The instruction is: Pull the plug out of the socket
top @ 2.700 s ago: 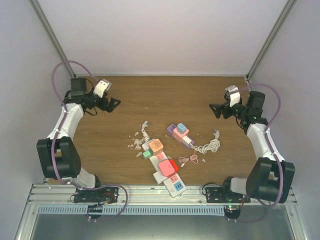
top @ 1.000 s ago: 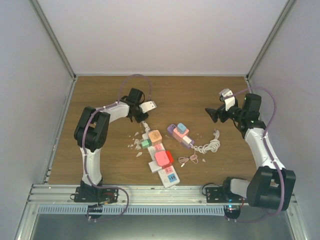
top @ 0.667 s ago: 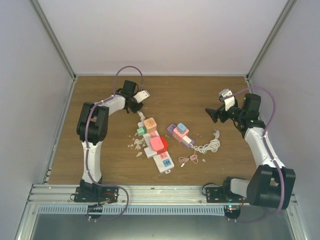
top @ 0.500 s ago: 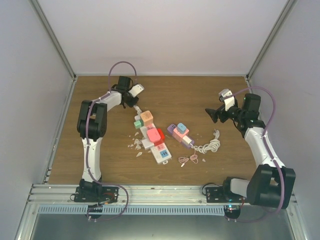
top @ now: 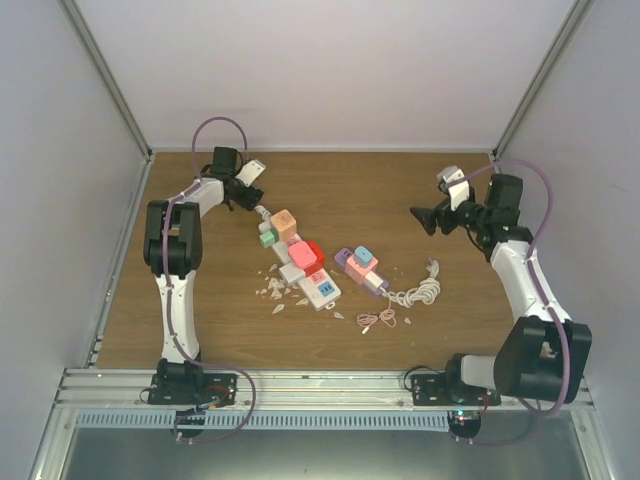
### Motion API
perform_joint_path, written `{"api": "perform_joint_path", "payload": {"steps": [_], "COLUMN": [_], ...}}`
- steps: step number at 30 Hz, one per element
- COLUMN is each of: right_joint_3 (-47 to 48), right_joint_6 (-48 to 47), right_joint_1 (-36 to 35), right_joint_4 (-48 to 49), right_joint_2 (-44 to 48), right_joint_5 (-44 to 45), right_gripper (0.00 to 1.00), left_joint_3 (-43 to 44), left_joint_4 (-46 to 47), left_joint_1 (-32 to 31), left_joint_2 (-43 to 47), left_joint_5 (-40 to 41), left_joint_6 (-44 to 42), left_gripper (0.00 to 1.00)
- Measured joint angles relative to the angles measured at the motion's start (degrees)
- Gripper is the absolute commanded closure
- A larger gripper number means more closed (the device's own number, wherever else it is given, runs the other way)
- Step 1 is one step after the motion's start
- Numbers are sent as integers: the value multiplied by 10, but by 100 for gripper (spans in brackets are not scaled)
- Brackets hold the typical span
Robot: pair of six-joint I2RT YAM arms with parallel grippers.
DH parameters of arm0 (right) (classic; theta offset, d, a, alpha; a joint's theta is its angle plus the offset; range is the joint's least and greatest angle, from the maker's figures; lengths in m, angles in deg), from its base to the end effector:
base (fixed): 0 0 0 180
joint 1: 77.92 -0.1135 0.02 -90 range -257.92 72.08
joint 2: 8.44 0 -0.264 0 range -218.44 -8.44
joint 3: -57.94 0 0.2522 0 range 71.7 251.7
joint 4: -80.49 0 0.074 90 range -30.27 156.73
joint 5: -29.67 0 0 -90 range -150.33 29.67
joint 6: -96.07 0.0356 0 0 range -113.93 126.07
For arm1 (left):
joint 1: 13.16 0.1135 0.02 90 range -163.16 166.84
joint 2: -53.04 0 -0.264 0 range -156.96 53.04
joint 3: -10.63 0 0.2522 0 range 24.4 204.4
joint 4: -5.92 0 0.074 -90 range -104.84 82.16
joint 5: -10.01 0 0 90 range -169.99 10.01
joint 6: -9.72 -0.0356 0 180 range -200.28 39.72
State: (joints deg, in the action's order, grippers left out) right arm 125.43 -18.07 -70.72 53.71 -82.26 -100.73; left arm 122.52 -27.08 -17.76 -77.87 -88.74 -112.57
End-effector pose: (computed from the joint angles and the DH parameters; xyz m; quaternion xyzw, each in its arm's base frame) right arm 0.2825 -0.0124 0.2840 -0.2842 0.7920 0.1716 0.5124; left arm 0.4965 -0.0454 0.1448 0.3219 0.8865 0.0076 0.3323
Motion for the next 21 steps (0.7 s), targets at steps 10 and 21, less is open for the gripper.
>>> {"api": "perform_joint_path", "payload": {"steps": [10, 21], "right_joint_3": [149, 259], "right_joint_6": [0, 1], "right_joint_1": [-82, -240], "right_joint_4": [-25, -37], "right_joint_2": [-86, -194], "right_joint_5": [-5, 36], "right_gripper": [0, 0], "left_joint_3": [-181, -357], "left_joint_4": [5, -1], "left_joint_1": [27, 29], "left_joint_2": [218, 378], "left_joint_5": [-78, -239], "left_joint_6": [-10, -44], "left_gripper": [2, 15]}}
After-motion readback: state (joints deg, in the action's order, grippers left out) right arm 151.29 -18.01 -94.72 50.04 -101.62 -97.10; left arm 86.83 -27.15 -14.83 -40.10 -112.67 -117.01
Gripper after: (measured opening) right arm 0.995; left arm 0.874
